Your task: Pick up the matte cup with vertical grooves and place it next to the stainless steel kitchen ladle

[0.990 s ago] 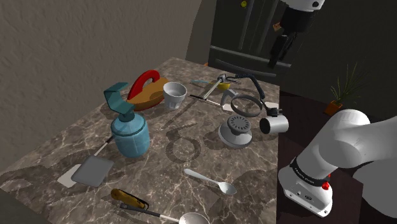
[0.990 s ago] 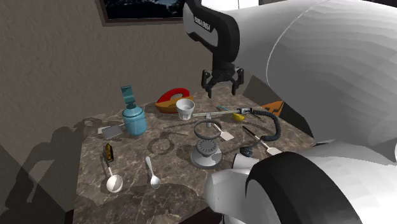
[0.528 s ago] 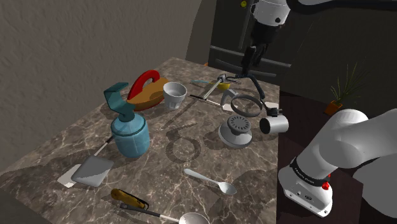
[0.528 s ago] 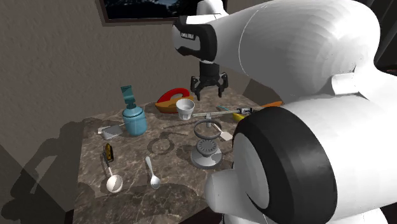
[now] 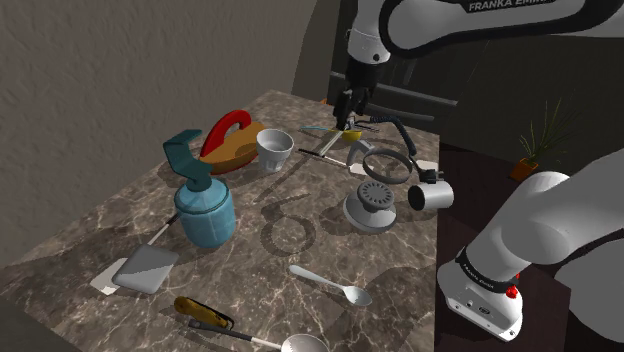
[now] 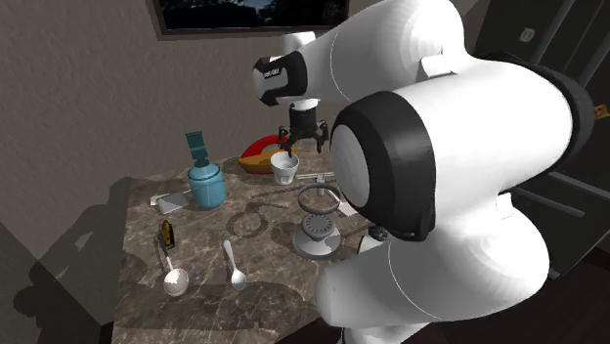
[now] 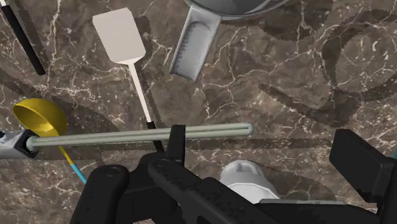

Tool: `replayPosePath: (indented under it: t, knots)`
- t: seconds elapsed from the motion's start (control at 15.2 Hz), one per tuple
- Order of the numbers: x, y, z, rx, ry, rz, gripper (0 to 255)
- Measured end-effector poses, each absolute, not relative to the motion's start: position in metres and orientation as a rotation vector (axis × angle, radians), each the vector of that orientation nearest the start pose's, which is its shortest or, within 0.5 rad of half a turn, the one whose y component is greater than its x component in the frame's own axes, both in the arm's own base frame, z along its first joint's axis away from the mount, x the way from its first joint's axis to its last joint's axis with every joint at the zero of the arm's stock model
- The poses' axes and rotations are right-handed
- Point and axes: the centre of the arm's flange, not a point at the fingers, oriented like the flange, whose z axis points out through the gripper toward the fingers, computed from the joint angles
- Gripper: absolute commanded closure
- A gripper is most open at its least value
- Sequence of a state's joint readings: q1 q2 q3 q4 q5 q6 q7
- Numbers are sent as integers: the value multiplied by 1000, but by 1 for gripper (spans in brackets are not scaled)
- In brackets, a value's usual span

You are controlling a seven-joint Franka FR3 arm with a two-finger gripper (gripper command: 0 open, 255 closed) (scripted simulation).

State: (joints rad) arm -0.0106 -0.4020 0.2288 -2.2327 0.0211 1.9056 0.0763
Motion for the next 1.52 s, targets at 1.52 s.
replayPosePath:
  t: [1.52]
  knots:
    - [635,230,391,-3212,-298,-233,0]
